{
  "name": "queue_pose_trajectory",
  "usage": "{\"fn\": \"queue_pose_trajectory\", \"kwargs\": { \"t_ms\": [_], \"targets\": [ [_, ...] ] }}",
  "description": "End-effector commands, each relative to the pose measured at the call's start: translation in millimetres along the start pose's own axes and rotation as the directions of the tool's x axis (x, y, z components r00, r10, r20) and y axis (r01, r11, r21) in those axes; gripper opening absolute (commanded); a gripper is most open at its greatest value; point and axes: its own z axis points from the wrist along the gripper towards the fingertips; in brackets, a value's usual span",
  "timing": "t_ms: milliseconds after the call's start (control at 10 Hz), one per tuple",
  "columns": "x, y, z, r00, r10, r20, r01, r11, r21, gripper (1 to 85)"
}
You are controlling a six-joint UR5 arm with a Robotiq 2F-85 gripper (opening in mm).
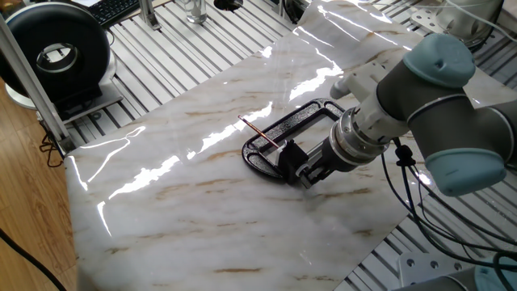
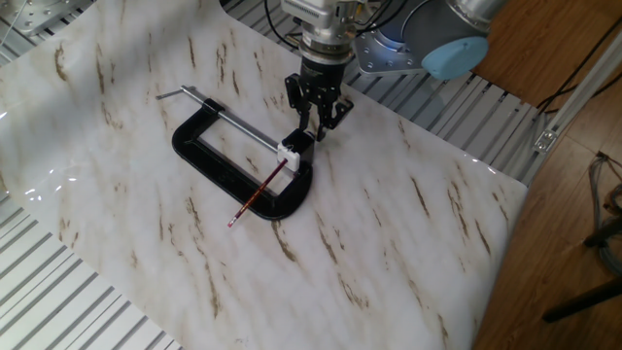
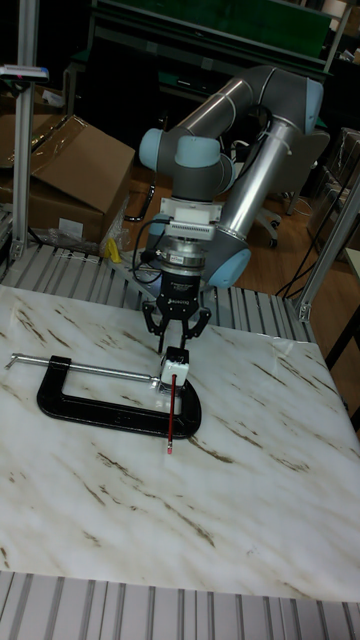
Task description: Sharpen the pencil with a pencil sharpener
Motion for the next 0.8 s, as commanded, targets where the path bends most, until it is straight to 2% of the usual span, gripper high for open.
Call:
{"fn": "queue_pose_trajectory", "kwargs": {
  "t_ms": [0, 300, 400, 700],
  "targets": [
    [2.9, -2.7, -1.9, 1.000, 0.002, -0.015, -0.001, 1.000, 0.007, 42.0],
    [12.1, -5.7, -2.2, 0.999, -0.005, -0.051, 0.006, 1.000, 0.019, 41.3],
    [11.3, -5.0, -2.2, 0.999, 0.000, -0.047, 0.001, 1.000, 0.016, 41.3],
    [12.4, -2.7, 12.9, 0.999, 0.027, -0.039, -0.027, 1.000, 0.007, 41.0]
  ]
}}
